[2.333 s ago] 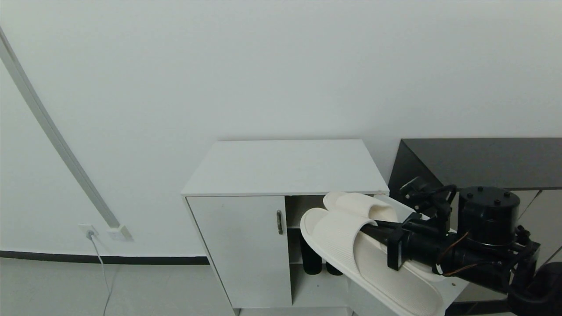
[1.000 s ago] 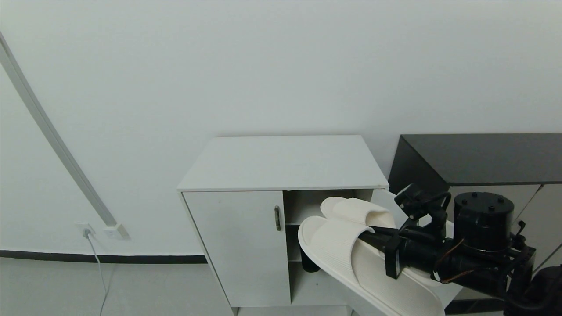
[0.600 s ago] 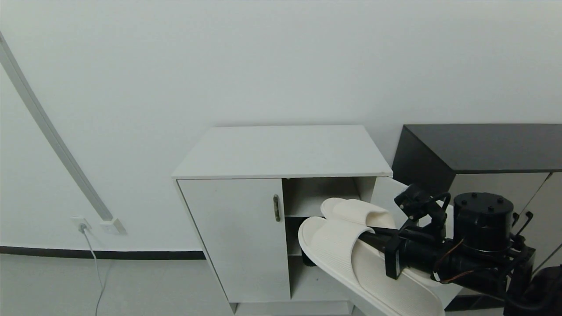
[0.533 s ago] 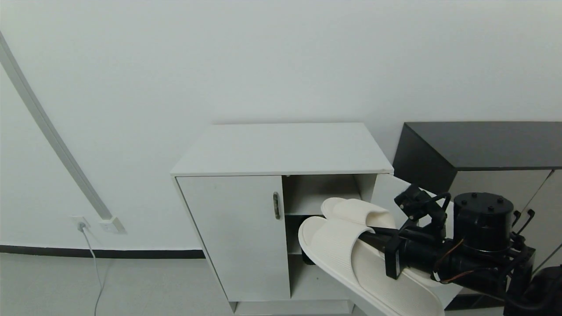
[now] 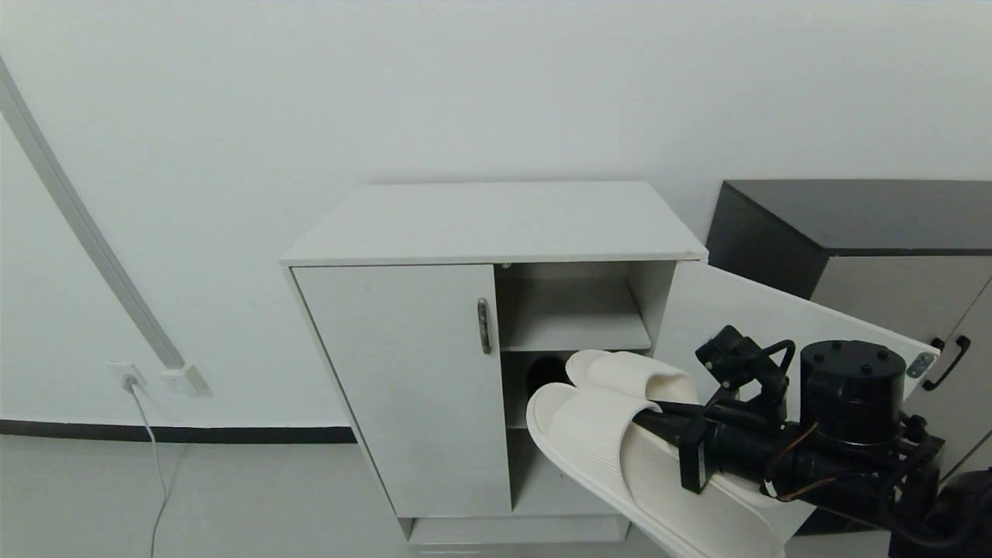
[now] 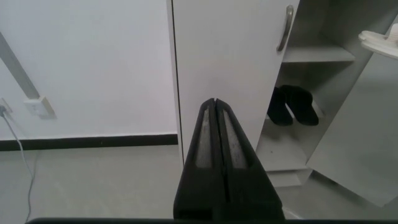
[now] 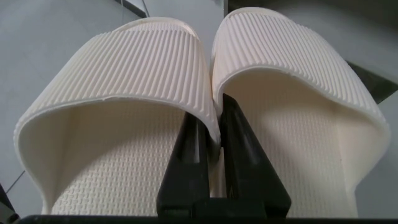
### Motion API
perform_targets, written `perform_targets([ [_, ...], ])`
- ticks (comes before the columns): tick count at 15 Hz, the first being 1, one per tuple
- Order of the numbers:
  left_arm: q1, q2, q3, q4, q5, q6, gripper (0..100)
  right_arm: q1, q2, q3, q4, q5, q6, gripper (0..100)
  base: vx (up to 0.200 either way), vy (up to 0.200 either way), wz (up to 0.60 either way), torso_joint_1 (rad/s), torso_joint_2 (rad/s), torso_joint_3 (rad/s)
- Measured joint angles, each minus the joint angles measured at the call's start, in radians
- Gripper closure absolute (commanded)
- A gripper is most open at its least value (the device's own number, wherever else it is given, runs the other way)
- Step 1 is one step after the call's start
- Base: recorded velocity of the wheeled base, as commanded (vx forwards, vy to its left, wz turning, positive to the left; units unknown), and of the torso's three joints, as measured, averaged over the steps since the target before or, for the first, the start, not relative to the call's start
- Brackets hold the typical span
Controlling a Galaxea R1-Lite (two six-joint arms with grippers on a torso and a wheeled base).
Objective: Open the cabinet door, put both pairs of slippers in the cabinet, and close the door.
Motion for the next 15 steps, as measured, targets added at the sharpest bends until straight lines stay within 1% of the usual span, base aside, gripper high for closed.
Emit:
perform_targets([
  [9,0.0,0.0,0.0,-0.001,0.001,0.0,100,0.001,0.0,0.003,0.0,0.0,0.0,100,0.0,0.0,0.0,-0.151,0.48,0.33],
  [15,0.0,0.0,0.0,0.0,0.001,0.0,100,0.001,0.0,0.005,0.0,0.0,0.0,100,0.0,0.0,0.0,-0.072,0.45,0.369],
])
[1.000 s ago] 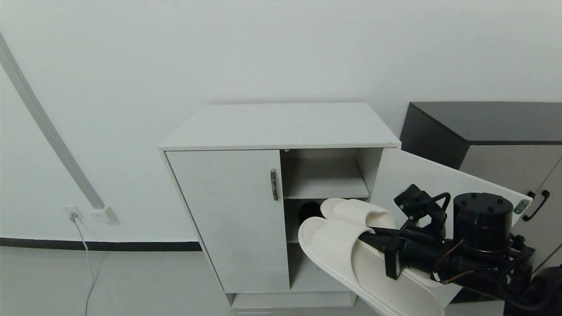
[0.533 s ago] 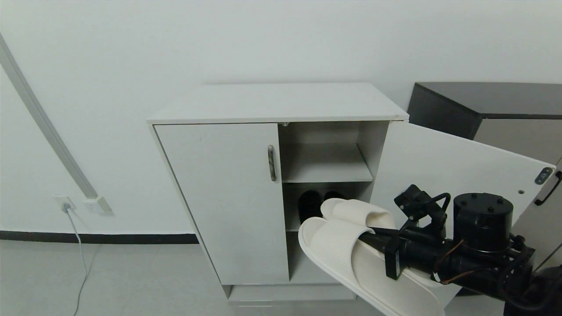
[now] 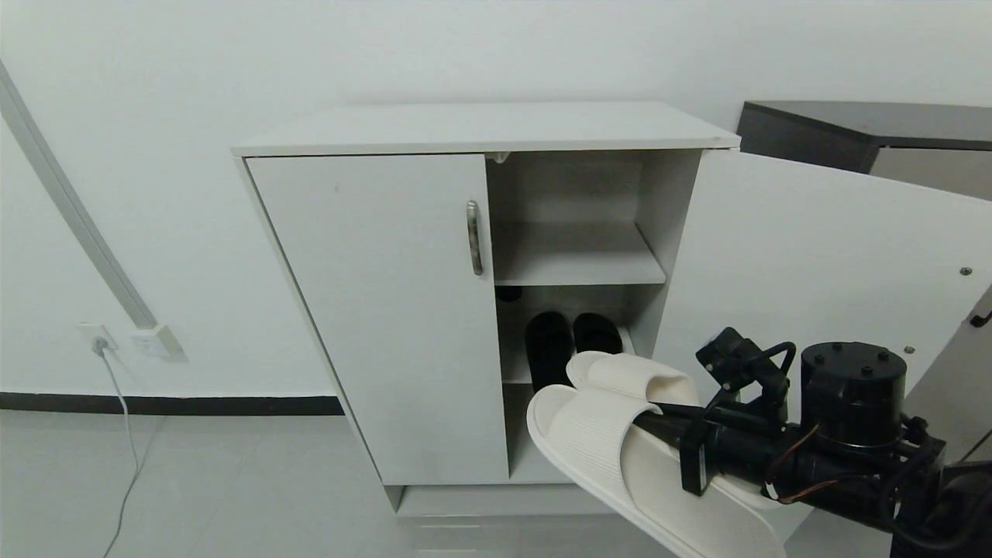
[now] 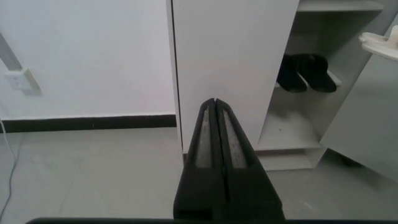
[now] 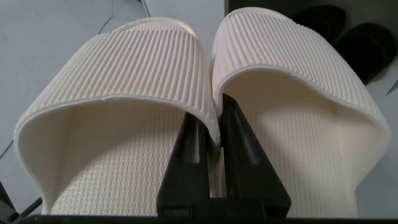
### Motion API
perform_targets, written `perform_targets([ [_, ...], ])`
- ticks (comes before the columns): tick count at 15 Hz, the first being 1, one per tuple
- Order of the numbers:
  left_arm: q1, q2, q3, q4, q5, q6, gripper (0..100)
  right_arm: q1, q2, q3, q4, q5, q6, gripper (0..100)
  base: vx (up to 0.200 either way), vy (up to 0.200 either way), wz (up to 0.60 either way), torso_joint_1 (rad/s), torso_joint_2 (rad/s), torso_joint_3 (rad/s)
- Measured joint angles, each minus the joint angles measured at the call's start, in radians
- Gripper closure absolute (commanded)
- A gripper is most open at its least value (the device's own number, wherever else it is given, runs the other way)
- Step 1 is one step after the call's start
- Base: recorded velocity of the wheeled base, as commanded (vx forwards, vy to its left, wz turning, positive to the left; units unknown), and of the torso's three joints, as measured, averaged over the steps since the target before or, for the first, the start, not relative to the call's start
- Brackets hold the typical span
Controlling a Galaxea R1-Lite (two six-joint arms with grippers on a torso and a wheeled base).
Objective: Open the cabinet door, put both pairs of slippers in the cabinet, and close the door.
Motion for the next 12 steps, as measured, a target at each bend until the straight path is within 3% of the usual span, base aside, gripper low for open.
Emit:
perform_targets([
  [3,0.0,0.0,0.0,0.001,0.0,0.0,100,0.0,0.0,0.003,0.0,0.0,0.0,100,0.0,0.0,0.0,-0.012,0.38,0.365],
  [12,0.0,0.0,0.0,-0.001,0.001,-0.001,100,0.0,0.001,0.004,0.0,0.0,-0.002,100,0.0,0.0,0.0,0.0,0.01,0.014],
])
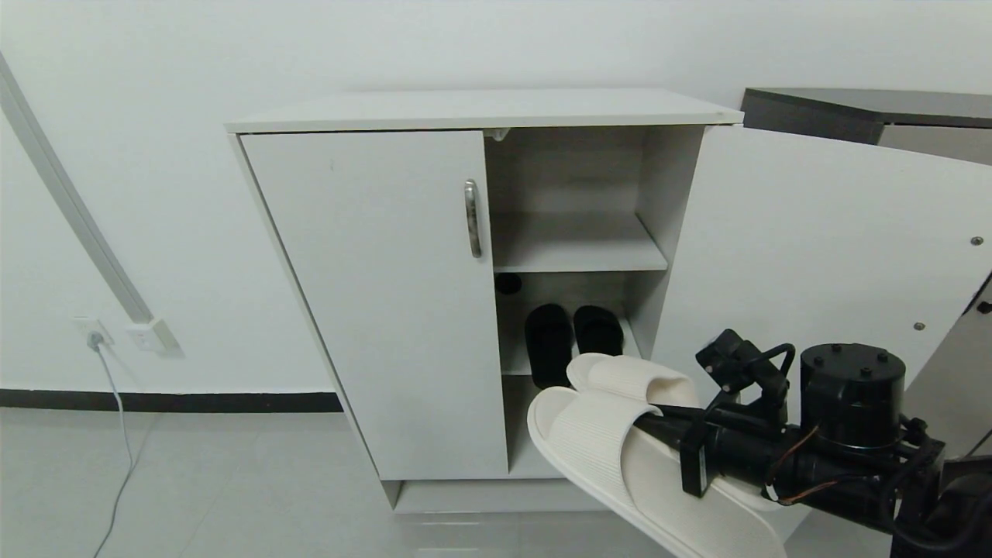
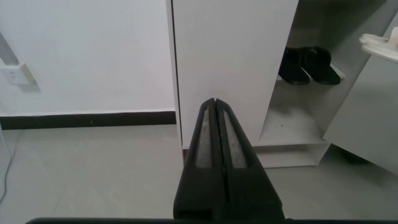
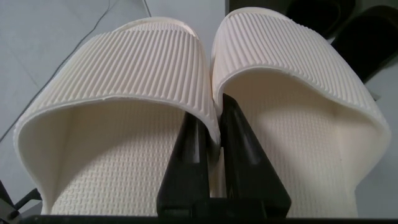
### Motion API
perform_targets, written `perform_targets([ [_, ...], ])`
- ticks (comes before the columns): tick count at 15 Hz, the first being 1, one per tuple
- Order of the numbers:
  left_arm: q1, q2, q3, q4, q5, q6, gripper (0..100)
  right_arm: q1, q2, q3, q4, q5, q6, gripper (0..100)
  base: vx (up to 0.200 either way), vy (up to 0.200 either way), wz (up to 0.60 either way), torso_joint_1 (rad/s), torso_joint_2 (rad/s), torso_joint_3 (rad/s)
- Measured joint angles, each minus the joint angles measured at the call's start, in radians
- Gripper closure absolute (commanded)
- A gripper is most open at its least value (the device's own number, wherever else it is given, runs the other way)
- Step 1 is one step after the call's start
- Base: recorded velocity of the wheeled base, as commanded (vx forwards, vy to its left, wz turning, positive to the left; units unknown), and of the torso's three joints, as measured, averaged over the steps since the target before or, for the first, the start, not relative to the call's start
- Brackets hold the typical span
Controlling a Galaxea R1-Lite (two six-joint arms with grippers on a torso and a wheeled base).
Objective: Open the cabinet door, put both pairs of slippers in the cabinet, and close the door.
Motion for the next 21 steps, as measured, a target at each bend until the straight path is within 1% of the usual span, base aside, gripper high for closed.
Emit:
perform_targets([
  [3,0.0,0.0,0.0,0.001,0.001,0.001,100,0.0,0.001,0.0,0.001,-0.001,0.0,100,0.0,0.0,0.0,-0.001,0.13,0.067],
  [5,0.0,0.0,0.0,0.001,0.001,0.001,100,0.003,0.001,-0.005,0.001,-0.023,0.0,100,0.0,0.0,0.0,0.0,0.0,0.0],
  [6,0.0,0.0,0.0,0.001,0.001,0.001,100,0.013,0.001,-0.016,0.008,-0.097,0.003,100,0.0,0.0,0.0,0.0,0.0,0.0],
  [8,0.0,0.0,0.0,0.001,0.001,0.001,100,0.062,0.011,-0.083,0.058,-0.358,0.041,100,0.0,0.0,0.0,0.0,0.0,0.0],
  [9,0.0,0.0,0.0,0.0,0.001,0.001,100,0.101,0.024,-0.137,0.094,-0.456,0.076,100,0.0,0.0,0.0,0.0,0.0,0.0],
  [11,0.0,0.0,0.0,0.001,0.001,0.001,100,0.183,0.051,-0.249,0.237,-0.641,0.118,100,0.0,0.0,0.0,0.0,0.0,0.0],
  [13,0.0,0.0,0.0,0.001,0.0,0.001,100,0.241,0.072,-0.379,0.37,-0.764,0.159,100,0.0,0.0,0.0,0.0,0.0,0.0],
  [15,0.0,0.0,0.0,0.001,0.001,0.001,100,0.276,0.08,-0.516,0.58,-0.82,0.227,100,0.0,0.0,0.0,0.0,0.0,0.0],
  [17,0.0,0.0,0.0,0.0,0.001,0.001,100,0.289,0.08,-0.669,0.822,-0.88,0.318,100,0.0,0.0,0.0,0.0,0.0,0.0],
  [18,0.0,0.0,0.0,0.001,0.001,0.001,100,0.292,0.08,-0.737,0.902,-0.922,0.346,100,0.0,0.0,0.0,0.0,0.0,0.0],
  [19,0.0,0.0,0.0,0.001,0.001,0.001,100,0.296,0.079,-0.791,0.936,-0.951,0.354,100,0.0,0.0,0.0,0.0,0.0,0.0],
  [20,0.0,0.0,0.0,0.001,0.001,0.001,100,0.3,0.078,-0.826,0.933,-0.968,0.327,100,0.0,0.0,0.0,0.0,0.0,0.0],
  [21,0.0,0.0,0.0,0.001,0.001,0.001,100,0.301,0.077,-0.849,0.896,-0.991,0.285,100,0.0,0.0,0.0,0.0,0.0,0.0],
])
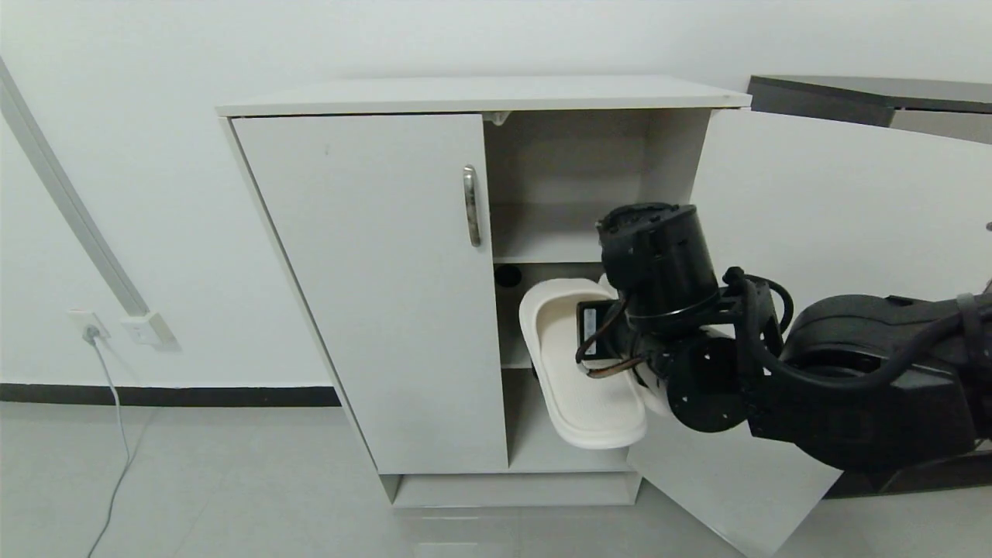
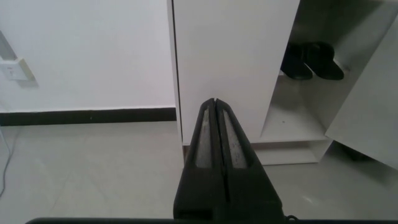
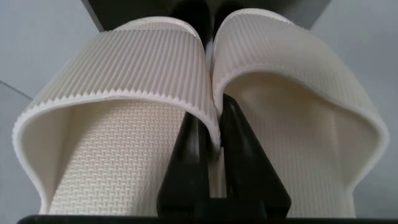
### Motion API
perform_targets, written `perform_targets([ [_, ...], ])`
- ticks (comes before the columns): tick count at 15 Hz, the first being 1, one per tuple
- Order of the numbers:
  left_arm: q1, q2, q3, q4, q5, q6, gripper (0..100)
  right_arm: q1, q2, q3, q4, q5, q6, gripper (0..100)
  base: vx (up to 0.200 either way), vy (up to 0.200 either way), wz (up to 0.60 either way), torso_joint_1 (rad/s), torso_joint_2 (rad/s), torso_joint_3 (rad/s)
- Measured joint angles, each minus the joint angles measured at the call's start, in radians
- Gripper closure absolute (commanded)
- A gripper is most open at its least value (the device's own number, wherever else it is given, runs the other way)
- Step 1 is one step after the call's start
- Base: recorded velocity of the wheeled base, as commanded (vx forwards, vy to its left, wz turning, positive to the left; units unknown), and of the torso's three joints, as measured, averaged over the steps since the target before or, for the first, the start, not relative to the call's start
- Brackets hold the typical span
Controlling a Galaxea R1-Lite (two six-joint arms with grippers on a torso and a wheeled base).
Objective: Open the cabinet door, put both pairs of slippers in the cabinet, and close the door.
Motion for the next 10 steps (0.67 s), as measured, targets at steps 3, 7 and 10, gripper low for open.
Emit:
perform_targets([
  [3,0.0,0.0,0.0,0.0,0.0,0.0,100,0.0,0.003,-0.013,-0.139,-0.04,-0.104,100,0.0,0.0,0.0,0.0,0.0,0.0],
  [7,0.0,0.0,0.0,0.0,-0.002,0.0,100,-0.001,0.033,-0.011,-0.15,-0.047,-0.098,100,0.0,0.0,0.0,0.0,0.0,0.0],
  [10,0.0,0.0,0.0,0.0,-0.002,0.0,100,-0.001,0.048,-0.01,-0.156,-0.048,-0.096,100,0.0,0.0,0.0,0.0,0.0,0.0],
])
